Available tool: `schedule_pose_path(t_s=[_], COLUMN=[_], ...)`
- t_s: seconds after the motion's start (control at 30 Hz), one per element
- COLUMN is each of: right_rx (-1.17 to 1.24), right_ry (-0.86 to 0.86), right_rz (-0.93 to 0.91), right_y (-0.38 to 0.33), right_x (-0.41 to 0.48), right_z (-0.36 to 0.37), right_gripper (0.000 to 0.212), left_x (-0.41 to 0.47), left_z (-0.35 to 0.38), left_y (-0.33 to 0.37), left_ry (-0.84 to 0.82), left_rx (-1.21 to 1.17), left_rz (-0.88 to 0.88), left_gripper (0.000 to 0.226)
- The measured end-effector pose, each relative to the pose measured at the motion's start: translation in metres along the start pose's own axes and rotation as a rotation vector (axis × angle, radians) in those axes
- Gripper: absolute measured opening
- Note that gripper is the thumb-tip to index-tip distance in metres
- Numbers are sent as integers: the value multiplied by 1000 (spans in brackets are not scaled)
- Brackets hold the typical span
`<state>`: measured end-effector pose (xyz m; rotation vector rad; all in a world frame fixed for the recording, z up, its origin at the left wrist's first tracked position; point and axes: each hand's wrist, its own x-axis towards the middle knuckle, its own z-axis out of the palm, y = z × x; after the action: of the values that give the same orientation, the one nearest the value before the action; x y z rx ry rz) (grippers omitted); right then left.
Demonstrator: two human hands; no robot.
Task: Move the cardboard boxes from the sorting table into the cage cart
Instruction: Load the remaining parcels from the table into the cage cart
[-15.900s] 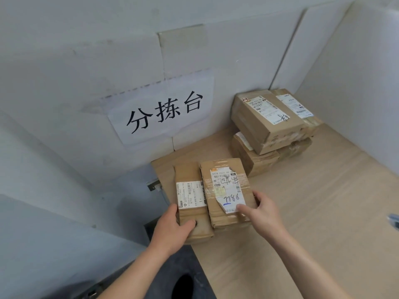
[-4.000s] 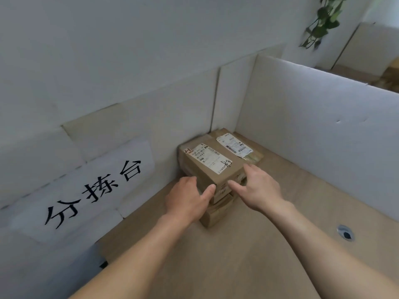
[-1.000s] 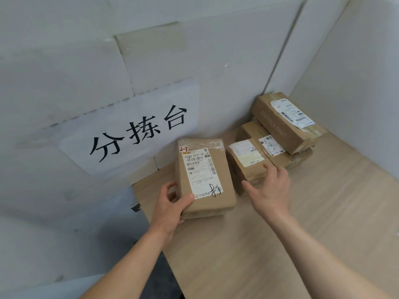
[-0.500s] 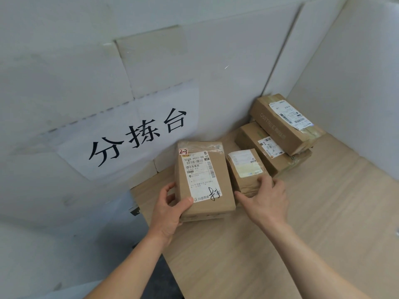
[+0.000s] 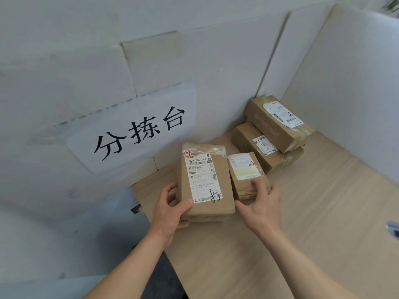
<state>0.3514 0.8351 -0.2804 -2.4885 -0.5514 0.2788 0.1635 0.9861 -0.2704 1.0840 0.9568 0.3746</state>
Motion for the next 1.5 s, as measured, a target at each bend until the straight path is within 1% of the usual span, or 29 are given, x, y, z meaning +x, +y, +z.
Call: schedule_pose_path(t_s=[0.2,0.43,0.67,1.0,1.23,1.33,1.5], right_rx=[64,159,222,283,279,275,337], right_ry=[59,140,156,182,193,181,121], right_rz=[-99,-290,-468,-697,-828,-885,-953], right_y=[5,-7,-35,-91,-109,-111,-120], right_x=[-27,-67,-112,-195,-284,-331,-416], right_z=[-20,-59,-97,-125,-130,-129,-127], right_gripper=[77,79,80,82,87,87,87], left_x=[-44,-119,-200,-309,-405,-454,-537], left_z=[-2,-4,-18,-71,-117,-139,-176], left_y=[-1,6,21,32,5,-15,-52], left_ry=[34,127,227,387,440,490,590], left_rx=[-23,-100,-181,-262,-305,-328,-354], left_rz=[76,213,341,459,517,555,586], left_gripper=[84,76,73,72,78,79,72])
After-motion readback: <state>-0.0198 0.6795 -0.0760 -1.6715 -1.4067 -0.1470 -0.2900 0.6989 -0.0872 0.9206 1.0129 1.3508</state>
